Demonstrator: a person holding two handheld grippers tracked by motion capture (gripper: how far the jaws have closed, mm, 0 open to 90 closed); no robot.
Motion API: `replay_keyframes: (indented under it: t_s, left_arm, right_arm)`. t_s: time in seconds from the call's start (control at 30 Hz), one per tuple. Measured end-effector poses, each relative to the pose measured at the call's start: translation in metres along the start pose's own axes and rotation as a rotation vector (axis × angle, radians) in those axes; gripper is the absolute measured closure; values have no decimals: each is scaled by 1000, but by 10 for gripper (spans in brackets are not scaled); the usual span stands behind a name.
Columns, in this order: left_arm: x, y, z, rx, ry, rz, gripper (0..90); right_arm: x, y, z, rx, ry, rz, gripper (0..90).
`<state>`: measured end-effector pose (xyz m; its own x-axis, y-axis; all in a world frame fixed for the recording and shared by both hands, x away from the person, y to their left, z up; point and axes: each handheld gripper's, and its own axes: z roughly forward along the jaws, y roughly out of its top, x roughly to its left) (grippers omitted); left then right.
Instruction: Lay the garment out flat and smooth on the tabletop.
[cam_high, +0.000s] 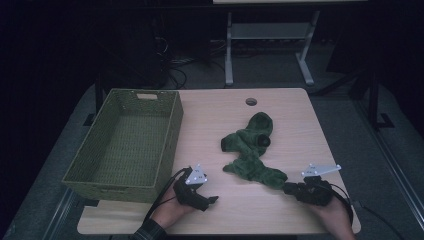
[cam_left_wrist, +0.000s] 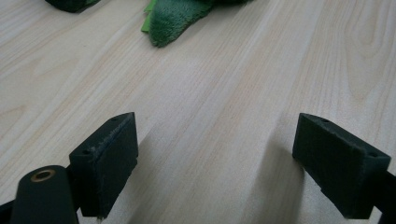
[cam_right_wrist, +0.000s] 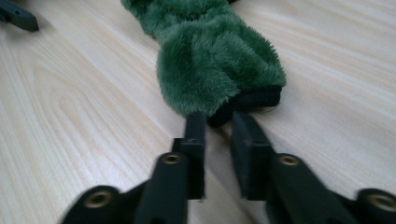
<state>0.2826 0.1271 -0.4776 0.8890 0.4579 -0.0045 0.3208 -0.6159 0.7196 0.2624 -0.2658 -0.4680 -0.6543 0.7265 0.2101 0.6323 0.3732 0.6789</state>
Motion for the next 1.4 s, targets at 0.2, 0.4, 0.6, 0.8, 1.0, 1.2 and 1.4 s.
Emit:
replay_keyframes:
  t_s: [0.2, 0.4, 0.6, 0.8, 1.0, 1.2, 1.4]
  left_arm:
    - [0, 0, 0, 0, 0, 0, 136]
    - [0, 0, 0, 0, 0, 0, 136]
    - [0, 0, 0, 0, 0, 0, 136]
    - [0, 0, 0, -2, 1, -5, 136]
    - [0, 0, 0, 1, 1, -1, 136]
    - [0, 0, 0, -7, 3, -5, 136]
    - [0, 0, 0, -2, 2, -3, 136]
  right_arm:
    - [0, 4, 1, -13, 5, -14, 847]
    - [1, 17, -10, -75, -4, -46, 849]
    - [5, 34, -13, -107, -5, -107, 849]
    - [11, 56, -6, -138, 8, -175, 848]
    - [18, 77, 10, -138, 36, -225, 846]
    - [23, 93, 26, -131, 59, -236, 842]
    - [25, 104, 38, -155, 48, -237, 730]
